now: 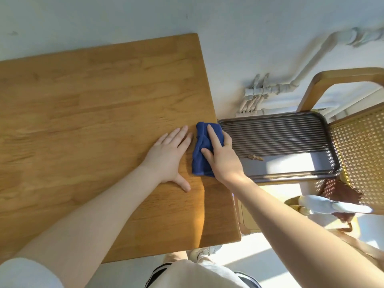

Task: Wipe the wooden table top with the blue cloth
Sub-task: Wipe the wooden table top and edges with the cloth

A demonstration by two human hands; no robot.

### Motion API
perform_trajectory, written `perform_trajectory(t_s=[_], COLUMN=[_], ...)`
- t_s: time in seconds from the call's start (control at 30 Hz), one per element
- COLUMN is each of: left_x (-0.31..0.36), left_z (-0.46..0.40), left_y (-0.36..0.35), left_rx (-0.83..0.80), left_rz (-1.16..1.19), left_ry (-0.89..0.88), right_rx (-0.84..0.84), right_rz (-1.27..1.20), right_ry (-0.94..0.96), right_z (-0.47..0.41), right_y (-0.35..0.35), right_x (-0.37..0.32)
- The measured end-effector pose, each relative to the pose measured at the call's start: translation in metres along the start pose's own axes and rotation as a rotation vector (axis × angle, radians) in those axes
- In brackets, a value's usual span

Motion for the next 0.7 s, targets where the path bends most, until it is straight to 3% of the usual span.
perform_trajectory(t_s=[0.1, 0.33, 0.43, 0.53, 0.7], left_x=[-0.001, -0.009, -0.032, -0.064, -0.086], left_z=[-0.002, -0.007, -0.019, -0.039, -0.075], left_y=[0.002, 0.024, 0.058, 0.091, 0.108], left_rx=[0.016, -0.053, 0.093, 0.263, 0.26], left_rz=[-0.017, 0.066, 0.113, 0.155, 0.147], left_ry=[0.0, -0.105, -0.074, 0.065, 0.085], right_rx=[0.108, 0.128, 0.18, 0.19, 0.182], right_rz=[-0.053, 0.045, 0.075, 0.037, -0.064], right_ry=[-0.001, 0.017, 0.027, -0.008, -0.029], right_z=[-0.031, -0.055, -0.035, -0.06, -0.138], right_y=[0.018, 0.017, 0.017, 0.024, 0.04], right_x=[-0.007, -0.011, -0.008, -0.01, -0.029])
Point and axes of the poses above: each hand's wrist, its own z-axis away from the middle knuckle, its own y-axis out of the back of the hand, x = y × z, the point moved 9 cm from there along -z, towards the middle knuckle, and after that the axes turned 8 degrees about z, right-handed, at the moved point
